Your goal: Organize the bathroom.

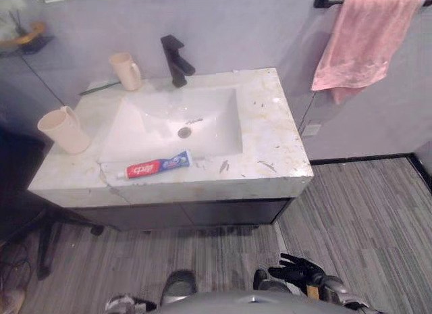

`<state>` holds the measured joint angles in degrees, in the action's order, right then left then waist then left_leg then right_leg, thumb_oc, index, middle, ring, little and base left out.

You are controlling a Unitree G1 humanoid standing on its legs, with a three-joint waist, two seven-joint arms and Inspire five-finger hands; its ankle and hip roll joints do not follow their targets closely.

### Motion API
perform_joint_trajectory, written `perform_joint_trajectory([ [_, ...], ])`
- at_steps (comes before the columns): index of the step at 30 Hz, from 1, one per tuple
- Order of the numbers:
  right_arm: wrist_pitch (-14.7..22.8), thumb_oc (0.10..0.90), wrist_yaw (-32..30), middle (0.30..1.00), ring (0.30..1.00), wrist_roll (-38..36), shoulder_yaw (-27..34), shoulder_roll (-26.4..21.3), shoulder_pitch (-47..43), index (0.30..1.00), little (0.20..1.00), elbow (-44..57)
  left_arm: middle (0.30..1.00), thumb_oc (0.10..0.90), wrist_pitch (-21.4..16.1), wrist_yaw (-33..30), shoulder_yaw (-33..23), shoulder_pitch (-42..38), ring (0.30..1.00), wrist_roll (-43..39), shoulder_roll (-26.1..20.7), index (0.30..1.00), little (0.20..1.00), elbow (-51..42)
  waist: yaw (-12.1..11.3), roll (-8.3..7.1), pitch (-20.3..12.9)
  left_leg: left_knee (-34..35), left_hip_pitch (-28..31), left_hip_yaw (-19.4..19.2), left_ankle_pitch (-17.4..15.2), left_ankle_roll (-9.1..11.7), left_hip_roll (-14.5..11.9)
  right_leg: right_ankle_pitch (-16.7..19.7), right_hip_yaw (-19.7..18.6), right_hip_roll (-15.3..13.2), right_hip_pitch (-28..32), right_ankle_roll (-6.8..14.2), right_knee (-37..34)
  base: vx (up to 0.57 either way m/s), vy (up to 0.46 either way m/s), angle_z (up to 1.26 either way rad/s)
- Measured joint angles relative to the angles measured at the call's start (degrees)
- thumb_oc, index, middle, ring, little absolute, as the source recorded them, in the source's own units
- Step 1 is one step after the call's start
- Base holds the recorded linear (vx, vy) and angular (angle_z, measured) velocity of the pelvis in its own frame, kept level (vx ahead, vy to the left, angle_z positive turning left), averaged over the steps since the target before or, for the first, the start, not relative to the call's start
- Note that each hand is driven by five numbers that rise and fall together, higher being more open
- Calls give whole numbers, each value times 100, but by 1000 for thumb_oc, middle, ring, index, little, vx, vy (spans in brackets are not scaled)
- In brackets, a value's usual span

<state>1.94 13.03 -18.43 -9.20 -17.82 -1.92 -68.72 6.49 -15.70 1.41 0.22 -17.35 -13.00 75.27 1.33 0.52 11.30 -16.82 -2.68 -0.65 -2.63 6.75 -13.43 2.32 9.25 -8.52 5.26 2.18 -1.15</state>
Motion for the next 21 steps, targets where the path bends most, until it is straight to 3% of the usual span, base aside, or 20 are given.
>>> perform_joint_trajectory([
  [2, 2, 800, -14, 900, 900, 4, 73, -63, 55, 900, 900, -47, 900, 800, -16, -3, -14, -25, 900, -3, 60, 900, 900, 68, 40, 86, -43, 365, 43, 201, 193, 161, -434, -98, -6, -41, -110, 138, 162, 76, 350, 24],
  [4, 8, 800, -14, 900, 900, -3, 99, -183, 70, 900, 900, -89, 900, 800, -18, -114, -75, -72, 900, -28, 128, 900, 900, 66, 40, 118, -58, 665, 277, 475, 272, 227, -361, -178, -154, -237, -249, 252, 418, 50, 287, -6],
  [5, 54, 800, -9, 900, 900, 11, 137, -250, 73, 900, 900, -77, 900, 800, -9, -167, -264, -70, 900, -101, 156, 900, 900, 78, 54, 154, -66, 1009, 517, 305, 290, 218, -230, -185, -205, -380, -277, 361, 525, 36, 223, -4],
  [6, 137, 800, -9, 900, 900, 17, 188, -383, 154, 900, 900, -73, 900, 800, 4, -237, -357, -35, 900, -258, 186, 900, 900, 93, 79, 314, -123, 1235, 649, -38, 454, 5, -111, -190, -152, -447, -218, 539, 536, 30, 232, 21],
  [7, 159, 800, -51, 900, 900, 8, 230, -437, 227, 900, 900, -86, 900, 800, -4, -306, -371, -48, 900, -288, 170, 900, 900, 75, 102, 444, -174, 1408, 766, -379, 175, 342, -107, -188, -91, -489, -198, 733, 546, 28, 251, 30],
  [9, 187, 800, -68, 900, 900, 20, 271, -183, 208, 900, 900, -110, 900, 800, -33, -434, -420, -68, 900, -341, -113, 900, 900, 62, -27, 88, -188, 1504, 812, -460, 149, 245, 473, -193, -175, -1081, -187, 724, 581, -7, 261, 14],
  [10, 192, 800, -68, 900, 900, 22, 224, 38, 188, 900, 900, -107, 900, 800, -24, -571, -422, -87, 900, -473, -368, 900, 900, 56, -70, -190, -196, 1421, 774, -454, 73, 93, 792, -83, -178, -1380, -150, 607, 550, -39, 256, 10],
  [11, 179, 800, -75, 900, 900, 19, 157, 146, 186, 900, 900, -75, 900, 800, -15, -636, -428, -99, 900, -511, -502, 900, 900, 57, -108, -247, -180, 1346, 750, -452, 16, 22, 875, 108, -144, -1467, -154, 606, 563, -41, 209, 12],
  [14, 160, 800, -127, 900, 900, 14, 57, 242, 106, 900, 900, -5, 900, 800, -13, -845, -452, -18, 900, -513, -679, 900, 900, 17, -189, -205, -157, 1124, 649, -453, -126, -71, 890, 529, -26, -1468, -211, 550, 593, -23, 112, 2],
  [19, 110, 800, -473, 900, 900, 12, 77, 254, 50, 900, 900, 11, 900, 800, 25, -960, -702, 24, 900, -763, -759, 900, 900, 82, -311, -224, -158, 275, 228, -509, -593, -66, 894, 566, 72, -1472, -165, 553, 381, -47, 142, -6],
  [21, 65, 800, -670, 900, 900, 24, 114, 258, 29, 900, 900, 6, 900, 800, 93, -976, -841, 31, 900, -829, -736, 900, 900, 84, -332, -262, -131, 101, 213, -630, -684, -68, 895, 652, 325, -1518, -276, 621, 493, -85, 94, -33],
])
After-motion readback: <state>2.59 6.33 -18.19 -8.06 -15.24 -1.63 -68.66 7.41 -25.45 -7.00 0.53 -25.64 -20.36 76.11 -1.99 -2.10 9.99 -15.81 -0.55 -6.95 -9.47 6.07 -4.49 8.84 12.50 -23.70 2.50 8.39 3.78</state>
